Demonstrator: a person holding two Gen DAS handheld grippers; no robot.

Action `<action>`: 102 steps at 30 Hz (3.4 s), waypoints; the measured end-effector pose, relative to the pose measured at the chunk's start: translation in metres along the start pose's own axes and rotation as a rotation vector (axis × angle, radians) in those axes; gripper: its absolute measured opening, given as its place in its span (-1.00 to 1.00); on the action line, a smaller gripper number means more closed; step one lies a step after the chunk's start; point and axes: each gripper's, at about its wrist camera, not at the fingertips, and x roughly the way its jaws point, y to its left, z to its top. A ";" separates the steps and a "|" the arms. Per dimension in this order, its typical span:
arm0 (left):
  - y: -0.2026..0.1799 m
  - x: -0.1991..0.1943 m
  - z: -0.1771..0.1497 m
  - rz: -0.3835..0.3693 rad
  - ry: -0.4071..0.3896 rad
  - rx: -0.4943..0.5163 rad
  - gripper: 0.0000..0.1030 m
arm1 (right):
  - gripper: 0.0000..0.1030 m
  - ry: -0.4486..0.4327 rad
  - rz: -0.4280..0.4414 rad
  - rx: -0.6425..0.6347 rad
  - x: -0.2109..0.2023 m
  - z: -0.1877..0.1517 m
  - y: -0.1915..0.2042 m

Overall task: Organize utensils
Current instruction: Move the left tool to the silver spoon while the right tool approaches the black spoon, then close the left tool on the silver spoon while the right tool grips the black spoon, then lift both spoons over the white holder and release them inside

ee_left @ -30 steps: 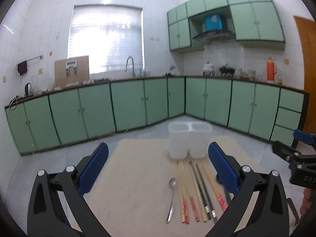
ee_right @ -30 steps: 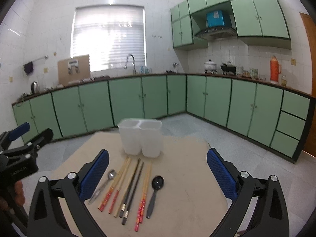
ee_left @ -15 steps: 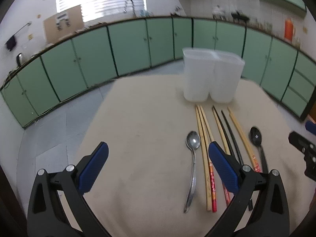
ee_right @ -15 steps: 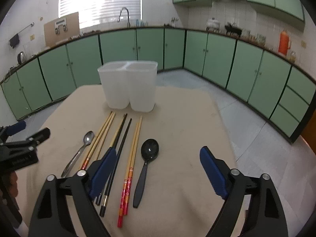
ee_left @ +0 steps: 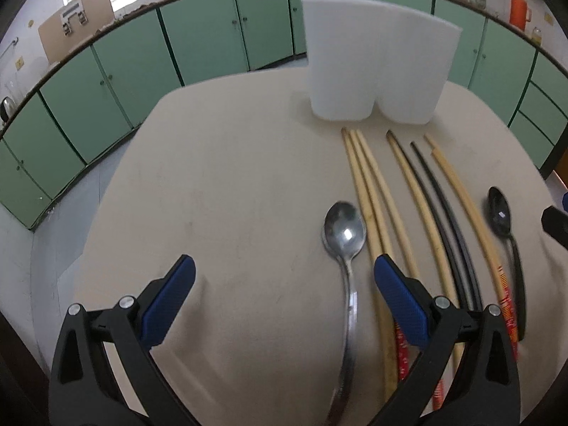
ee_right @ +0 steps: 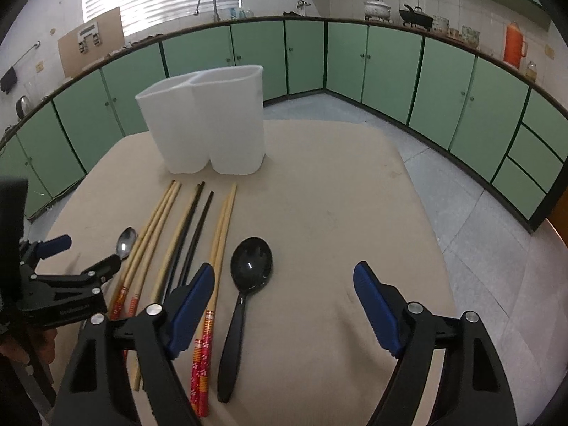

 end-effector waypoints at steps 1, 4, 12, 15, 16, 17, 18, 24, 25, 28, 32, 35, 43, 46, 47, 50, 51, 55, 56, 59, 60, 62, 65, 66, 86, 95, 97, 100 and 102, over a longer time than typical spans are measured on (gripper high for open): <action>0.001 0.002 -0.001 0.001 0.006 0.000 0.89 | 0.54 0.002 0.003 -0.002 0.002 0.000 0.001; 0.001 0.006 -0.004 -0.002 0.015 0.006 0.89 | 0.53 0.009 0.006 -0.009 0.007 0.000 0.003; 0.006 0.005 -0.005 0.034 0.002 0.004 0.86 | 0.53 0.034 0.011 -0.012 0.018 0.002 0.005; 0.009 0.003 -0.005 0.079 -0.003 0.004 0.86 | 0.53 0.038 0.011 -0.014 0.020 0.002 0.005; 0.009 0.003 -0.004 0.082 -0.002 0.003 0.86 | 0.53 0.039 0.012 -0.014 0.021 0.003 0.005; 0.009 0.003 -0.002 0.080 -0.002 0.002 0.86 | 0.53 0.039 0.013 -0.014 0.022 0.003 0.005; 0.007 0.002 -0.001 0.069 -0.003 0.002 0.86 | 0.53 0.039 0.014 -0.014 0.023 0.004 0.005; 0.009 0.014 0.015 0.049 0.010 -0.017 0.85 | 0.38 0.060 0.016 -0.021 0.033 0.009 0.006; 0.008 0.015 0.017 0.045 0.011 -0.019 0.79 | 0.33 0.066 0.018 -0.018 0.035 0.010 0.006; 0.004 0.018 0.024 0.024 0.019 -0.015 0.56 | 0.30 0.083 0.019 -0.009 0.041 0.015 0.007; 0.000 0.020 0.030 0.006 0.035 -0.019 0.50 | 0.29 0.107 0.034 0.003 0.050 0.019 0.012; 0.000 0.022 0.033 -0.012 0.051 -0.032 0.41 | 0.25 0.135 0.017 0.012 0.058 0.021 0.013; -0.014 0.020 0.038 -0.015 0.060 -0.028 0.21 | 0.17 0.184 -0.013 0.030 0.067 0.022 0.015; -0.017 0.019 0.038 -0.049 0.065 -0.037 -0.14 | -0.14 0.184 -0.031 0.015 0.068 0.023 0.015; -0.019 0.018 0.038 -0.059 0.066 -0.038 -0.21 | -0.30 0.184 -0.025 0.015 0.068 0.024 0.015; -0.029 0.014 0.038 -0.053 0.057 -0.016 -0.47 | -0.35 0.182 -0.002 0.018 0.066 0.024 0.013; -0.032 0.013 0.036 -0.055 0.053 -0.011 -0.47 | -0.35 0.172 0.012 0.020 0.065 0.023 0.011; -0.028 -0.001 0.028 -0.117 -0.008 -0.031 -0.48 | -0.35 0.059 0.096 0.030 0.043 0.019 0.004; -0.025 -0.011 0.025 -0.132 -0.060 -0.036 -0.48 | -0.35 0.026 0.108 0.024 0.038 0.018 0.003; -0.013 -0.029 0.017 -0.166 -0.190 -0.050 -0.48 | -0.35 -0.099 0.126 -0.008 0.017 0.017 0.001; -0.010 -0.038 0.013 -0.174 -0.239 -0.061 -0.48 | -0.35 -0.123 0.133 -0.011 0.013 0.018 -0.001; -0.004 -0.052 0.009 -0.187 -0.311 -0.098 -0.48 | -0.35 -0.175 0.161 -0.006 0.005 0.024 0.001; 0.008 -0.065 0.016 -0.190 -0.386 -0.129 -0.48 | -0.35 -0.248 0.194 -0.023 -0.006 0.034 0.005; 0.009 -0.072 0.019 -0.194 -0.423 -0.135 -0.48 | -0.35 -0.276 0.202 -0.036 -0.009 0.038 0.007; -0.007 -0.140 0.158 -0.332 -0.816 -0.160 -0.48 | -0.35 -0.675 0.260 -0.014 -0.016 0.193 0.007; -0.025 -0.075 0.196 -0.323 -0.741 -0.167 -0.48 | -0.35 -0.597 0.216 0.009 0.054 0.215 0.007; -0.027 -0.055 0.196 -0.317 -0.692 -0.169 -0.48 | -0.36 -0.575 0.218 0.005 0.063 0.210 0.006; -0.023 -0.039 0.191 -0.319 -0.651 -0.173 -0.47 | -0.35 -0.550 0.236 0.001 0.070 0.199 0.006; -0.022 -0.035 0.186 -0.319 -0.637 -0.167 -0.46 | -0.34 -0.531 0.252 -0.008 0.072 0.192 0.007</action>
